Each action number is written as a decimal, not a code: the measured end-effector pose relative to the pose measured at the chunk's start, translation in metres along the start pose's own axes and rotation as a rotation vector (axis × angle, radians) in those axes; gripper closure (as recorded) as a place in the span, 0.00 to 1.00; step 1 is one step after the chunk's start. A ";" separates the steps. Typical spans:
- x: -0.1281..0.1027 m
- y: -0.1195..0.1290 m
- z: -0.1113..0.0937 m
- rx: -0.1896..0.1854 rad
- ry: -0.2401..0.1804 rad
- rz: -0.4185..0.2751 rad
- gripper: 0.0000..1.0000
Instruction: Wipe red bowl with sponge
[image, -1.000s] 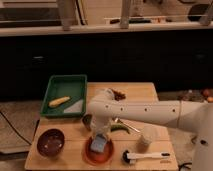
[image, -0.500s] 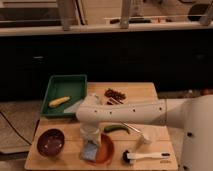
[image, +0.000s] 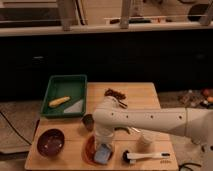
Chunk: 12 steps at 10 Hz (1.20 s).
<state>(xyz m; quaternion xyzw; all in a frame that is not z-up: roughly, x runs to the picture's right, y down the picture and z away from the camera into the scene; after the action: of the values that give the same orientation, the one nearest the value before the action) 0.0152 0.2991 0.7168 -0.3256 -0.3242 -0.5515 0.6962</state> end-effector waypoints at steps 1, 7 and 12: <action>0.006 0.011 -0.001 0.000 0.003 0.031 1.00; 0.031 -0.012 -0.018 0.001 0.054 0.024 1.00; 0.009 -0.086 -0.014 -0.006 0.050 -0.126 1.00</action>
<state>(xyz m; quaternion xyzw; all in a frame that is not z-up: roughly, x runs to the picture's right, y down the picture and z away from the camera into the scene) -0.0663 0.2666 0.7244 -0.2927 -0.3252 -0.6030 0.6670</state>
